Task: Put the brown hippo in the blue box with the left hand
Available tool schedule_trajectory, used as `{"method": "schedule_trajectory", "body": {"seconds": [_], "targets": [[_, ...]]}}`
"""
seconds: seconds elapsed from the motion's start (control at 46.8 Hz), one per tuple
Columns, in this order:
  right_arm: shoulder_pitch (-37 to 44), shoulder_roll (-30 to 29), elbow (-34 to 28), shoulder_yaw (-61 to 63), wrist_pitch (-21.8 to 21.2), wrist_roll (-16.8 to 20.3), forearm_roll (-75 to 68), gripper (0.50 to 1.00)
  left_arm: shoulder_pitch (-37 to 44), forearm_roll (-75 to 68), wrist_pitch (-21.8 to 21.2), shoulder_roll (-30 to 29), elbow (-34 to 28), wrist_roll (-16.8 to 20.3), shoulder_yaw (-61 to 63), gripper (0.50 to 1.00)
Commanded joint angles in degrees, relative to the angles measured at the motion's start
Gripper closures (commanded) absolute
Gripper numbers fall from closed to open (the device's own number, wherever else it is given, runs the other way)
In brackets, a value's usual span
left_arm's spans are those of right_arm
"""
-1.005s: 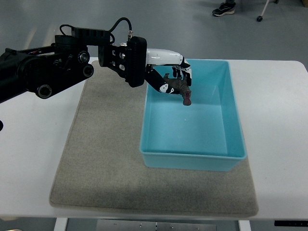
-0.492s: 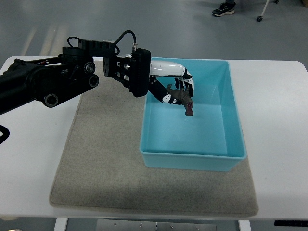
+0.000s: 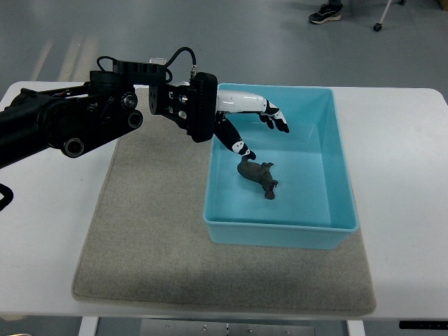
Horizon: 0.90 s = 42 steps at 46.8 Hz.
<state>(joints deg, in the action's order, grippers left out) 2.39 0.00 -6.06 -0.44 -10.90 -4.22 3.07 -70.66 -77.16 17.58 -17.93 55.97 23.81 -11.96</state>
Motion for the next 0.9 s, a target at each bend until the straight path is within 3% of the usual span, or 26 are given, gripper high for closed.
{"method": "schedule_trajectory", "body": {"seconds": [0.0,0.192,0.427,0.513,0.748,0.812,0.876], "targets": [[0.0,0.0,0.0,0.0,0.0,0.0,0.0,0.564,0.0,0.0,0.0,0.0,0.0,0.0,0.0,0.694],[0.0,0.0,0.0,0.0,0.0,0.0,0.0,0.564,-0.2,0.2,-0.8,0.1,-0.7,0.0,0.0,0.692],[0.1,0.0,0.0,0.0,0.0,0.0,0.0,0.564,-0.9,0.5,-2.8,0.5,-6.4,0.0,-0.8,0.684],[0.1,0.0,0.0,0.0,0.0,0.0,0.0,0.564,-1.1,1.0,-5.3,0.5,-8.3,0.0,-0.8,0.626],[0.0,0.0,0.0,0.0,0.0,0.0,0.0,0.564,-2.2,3.0,-8.0,0.5,-13.7,0.0,-0.9,0.607],[0.0,0.0,0.0,0.0,0.0,0.0,0.0,0.564,-2.2,4.9,-8.1,0.4,-15.5,0.0,-0.9,0.549],[0.0,0.0,0.0,0.0,0.0,0.0,0.0,0.564,-2.3,7.7,-8.1,0.4,-17.9,0.0,-0.8,0.540]]}}
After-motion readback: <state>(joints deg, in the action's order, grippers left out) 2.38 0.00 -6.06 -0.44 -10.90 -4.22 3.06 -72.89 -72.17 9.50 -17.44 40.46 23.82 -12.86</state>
